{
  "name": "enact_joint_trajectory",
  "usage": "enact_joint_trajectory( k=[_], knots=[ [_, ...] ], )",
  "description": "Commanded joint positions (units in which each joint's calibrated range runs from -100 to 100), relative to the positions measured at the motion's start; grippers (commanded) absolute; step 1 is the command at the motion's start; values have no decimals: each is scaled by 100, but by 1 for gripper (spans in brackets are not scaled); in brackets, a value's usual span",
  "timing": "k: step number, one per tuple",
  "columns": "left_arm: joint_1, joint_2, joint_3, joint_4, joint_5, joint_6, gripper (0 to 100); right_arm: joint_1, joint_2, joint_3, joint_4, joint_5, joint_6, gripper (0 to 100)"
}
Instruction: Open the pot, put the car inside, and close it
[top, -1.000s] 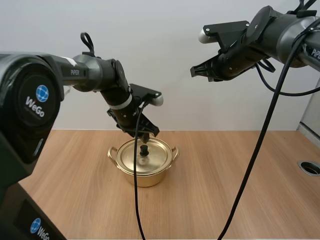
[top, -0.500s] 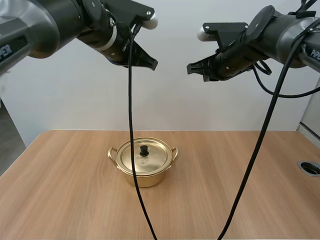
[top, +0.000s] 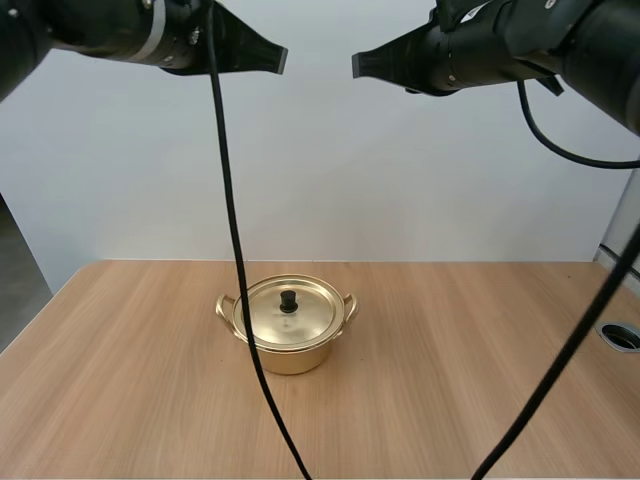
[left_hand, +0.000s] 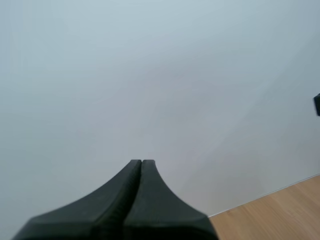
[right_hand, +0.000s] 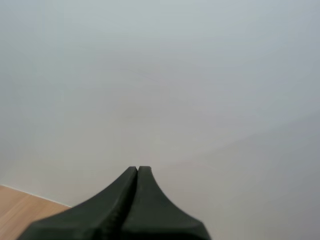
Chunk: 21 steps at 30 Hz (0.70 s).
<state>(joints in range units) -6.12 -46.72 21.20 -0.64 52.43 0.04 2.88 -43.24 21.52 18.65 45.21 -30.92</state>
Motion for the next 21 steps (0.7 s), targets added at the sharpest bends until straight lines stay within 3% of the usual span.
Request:
enact_joint_trajectory(
  k=[1, 5, 10, 13, 21],
  knots=[
    [4, -590, 268, 851, -6, -1364, 0, 6, -640, 308, -742, -207, 488, 0],
    [22, -1245, 694, 833, 177, -1448, 0, -68, -1267, 915, -1107, -282, 489, 0],
    [189, -1950, 1251, 797, 255, -1765, 0, -184, -2127, 1504, -1071, -421, 479, 0],
    [217, -2411, 1559, 761, 47, -1765, 0, -194, -2682, 1766, -1002, -456, 331, 0],
    [217, -3806, 2572, 300, -8, -1796, 0, -194, -4166, 2578, 2, -456, 62, 0]
  ],
)
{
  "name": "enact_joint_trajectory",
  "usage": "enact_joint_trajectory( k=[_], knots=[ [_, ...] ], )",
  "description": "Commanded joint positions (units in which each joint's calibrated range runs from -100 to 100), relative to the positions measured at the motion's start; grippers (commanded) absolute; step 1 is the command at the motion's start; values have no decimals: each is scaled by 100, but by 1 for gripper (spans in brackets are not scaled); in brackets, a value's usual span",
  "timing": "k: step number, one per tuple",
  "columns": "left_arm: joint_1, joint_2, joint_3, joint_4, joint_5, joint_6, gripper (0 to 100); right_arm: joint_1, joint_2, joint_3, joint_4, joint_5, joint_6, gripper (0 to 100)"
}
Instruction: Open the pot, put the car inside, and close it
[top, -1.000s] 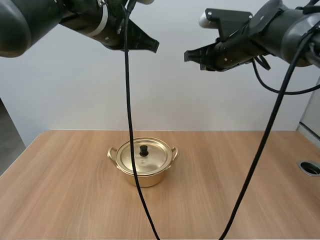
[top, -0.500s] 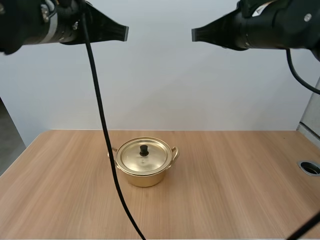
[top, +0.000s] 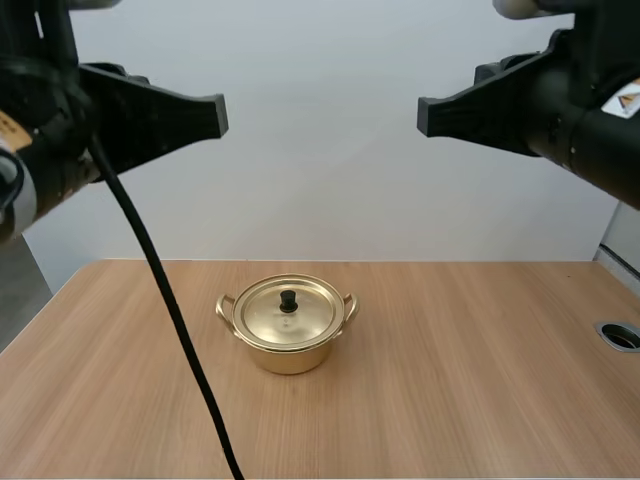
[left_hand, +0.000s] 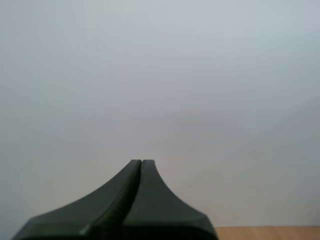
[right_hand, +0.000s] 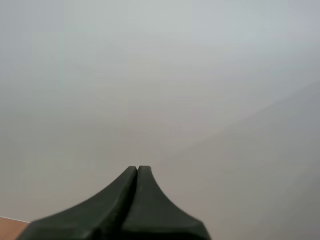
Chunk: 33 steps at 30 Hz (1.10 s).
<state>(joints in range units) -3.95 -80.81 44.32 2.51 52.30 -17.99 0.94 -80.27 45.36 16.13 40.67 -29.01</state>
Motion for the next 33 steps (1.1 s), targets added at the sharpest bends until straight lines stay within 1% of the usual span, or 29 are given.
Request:
enact_joint_trajectory(
  k=[1, 6, 8, 10, 13, 16, 20, 22, 24, 28, 33],
  knots=[
    [-1, -559, 395, -16, 5, 7, 0, 0, -595, 303, 293, -32, -178, 0],
    [-1, -1293, 931, -32, -144, 15, 0, 0, -1421, 1042, 574, -405, -317, 0],
    [-1, -1553, 1126, -32, -417, 15, 0, 0, -1732, 1351, 699, -481, -433, 0],
    [-1, -1685, 1369, -32, -811, 87, 0, 0, -1932, 1705, 712, -634, -758, 0],
    [-1, -1701, 1798, 67, -1366, 87, 0, 0, -1973, 2284, 724, -910, -922, 0],
    [-1, -1701, 2450, 175, -2092, 87, 0, 0, -1973, 2935, 737, -1461, -922, 0],
    [-1, -1701, 3440, 491, -3360, 87, 0, 0, -1973, 3859, 855, -2913, -912, 0],
    [-1, -1712, 3937, 491, -3828, 87, 0, 8, -1973, 4210, 869, -3321, -912, 0],
    [-1, -1800, 4399, 494, -4129, 87, 0, 29, -1973, 4556, 907, -3320, -901, 0],
    [21, -1919, 4936, 494, -4151, 87, 0, 44, -1973, 5094, 998, -3275, -901, 0],
    [126, -1919, 5330, 494, -4114, 68, 0, 50, -1973, 5464, 1022, -3229, -901, 0]
  ],
)
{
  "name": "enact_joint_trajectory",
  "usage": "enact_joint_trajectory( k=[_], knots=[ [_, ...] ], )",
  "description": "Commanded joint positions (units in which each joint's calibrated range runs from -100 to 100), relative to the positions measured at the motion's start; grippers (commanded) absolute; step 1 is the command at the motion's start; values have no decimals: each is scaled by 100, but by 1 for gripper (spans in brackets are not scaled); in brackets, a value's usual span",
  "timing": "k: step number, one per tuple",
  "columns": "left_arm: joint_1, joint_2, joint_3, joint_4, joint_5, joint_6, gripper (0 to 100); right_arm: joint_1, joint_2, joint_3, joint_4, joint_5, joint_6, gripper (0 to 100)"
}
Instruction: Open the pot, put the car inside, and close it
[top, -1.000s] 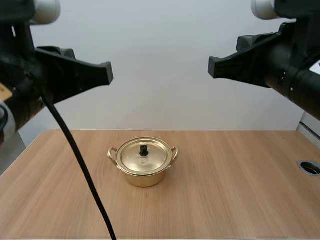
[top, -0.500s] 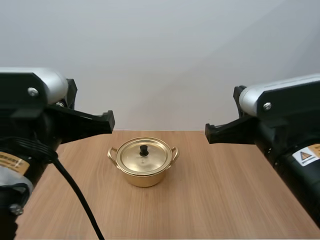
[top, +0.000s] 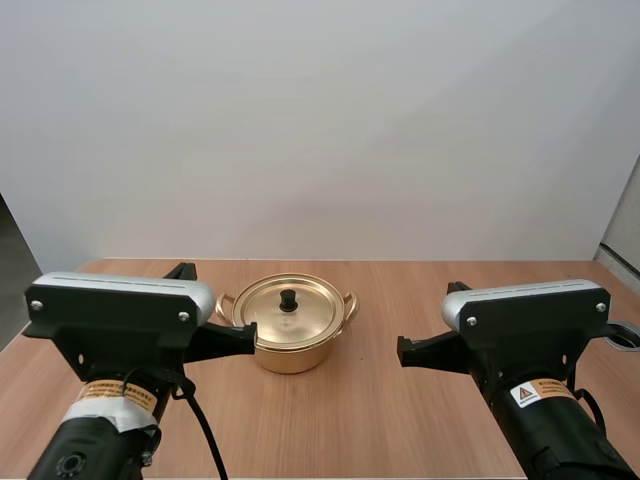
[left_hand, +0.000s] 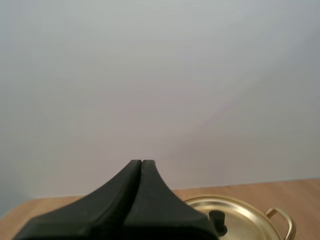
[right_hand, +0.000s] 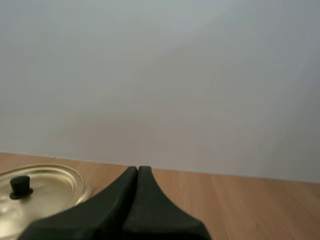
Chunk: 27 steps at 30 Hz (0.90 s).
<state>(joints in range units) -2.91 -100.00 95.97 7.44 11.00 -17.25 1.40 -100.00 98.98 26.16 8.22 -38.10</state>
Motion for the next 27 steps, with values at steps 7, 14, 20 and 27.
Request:
enact_joint_trajectory(
  k=[7, 14, 20, 27],
  knots=[
    [285, 0, 403, -11, 676, -21, 0, 4, 0, 102, 19, 1353, 9, 0],
    [444, 0, 403, -162, 2042, -231, 0, 4, 0, 102, 7, 2110, 55, 0],
    [449, 0, 403, -122, 1949, -231, 0, -11, 0, 102, -907, 2544, 1214, 0],
    [449, 0, 403, -122, 1935, -197, 0, -88, 0, 102, -1843, 2428, 1951, 0]
  ],
)
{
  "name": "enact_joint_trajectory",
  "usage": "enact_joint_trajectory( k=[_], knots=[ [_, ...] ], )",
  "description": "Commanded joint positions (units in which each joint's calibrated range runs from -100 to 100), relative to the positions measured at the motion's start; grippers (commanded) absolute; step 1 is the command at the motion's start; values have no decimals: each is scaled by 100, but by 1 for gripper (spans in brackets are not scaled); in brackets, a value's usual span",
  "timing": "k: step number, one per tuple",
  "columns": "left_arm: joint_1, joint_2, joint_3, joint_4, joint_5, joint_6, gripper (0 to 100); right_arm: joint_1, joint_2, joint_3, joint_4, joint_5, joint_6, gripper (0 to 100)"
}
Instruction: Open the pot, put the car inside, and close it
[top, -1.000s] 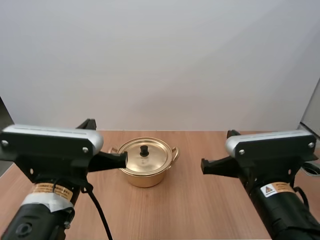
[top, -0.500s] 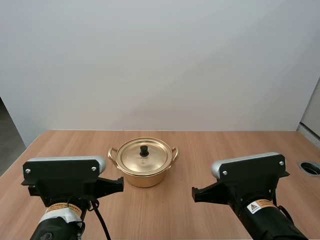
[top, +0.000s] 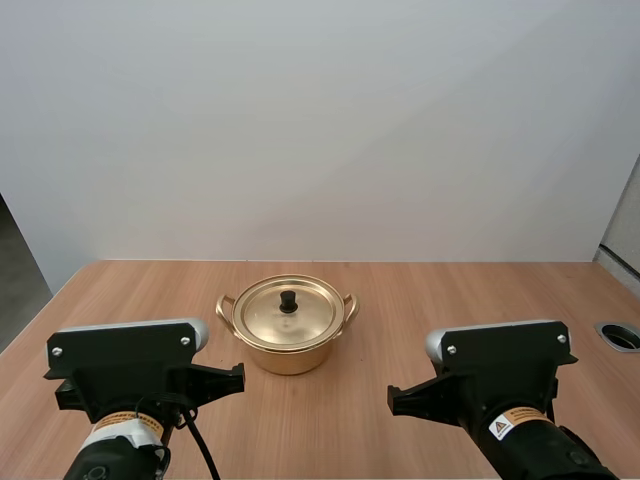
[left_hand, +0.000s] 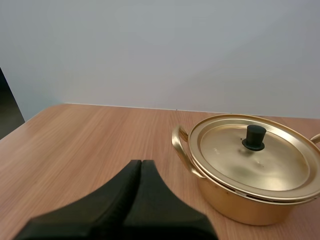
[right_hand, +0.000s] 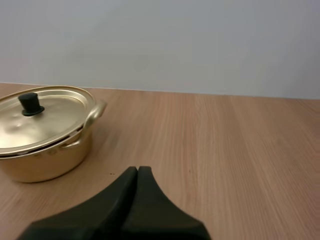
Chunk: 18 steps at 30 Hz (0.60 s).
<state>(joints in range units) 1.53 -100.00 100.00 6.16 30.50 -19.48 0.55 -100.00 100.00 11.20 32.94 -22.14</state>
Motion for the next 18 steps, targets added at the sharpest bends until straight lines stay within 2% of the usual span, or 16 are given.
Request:
enact_joint_trajectory(
  k=[1, 8, 18],
  knots=[
    [5, 0, 0, 6, -14, 49, 0, -22, 0, 0, -470, -69, 355, 0],
    [5, 0, 0, 6, -14, 49, 0, -147, 0, 0, -483, -69, 355, 0],
    [5, 0, 0, 6, -131, 50, 0, -145, 0, 0, -446, -112, 355, 0]
  ],
)
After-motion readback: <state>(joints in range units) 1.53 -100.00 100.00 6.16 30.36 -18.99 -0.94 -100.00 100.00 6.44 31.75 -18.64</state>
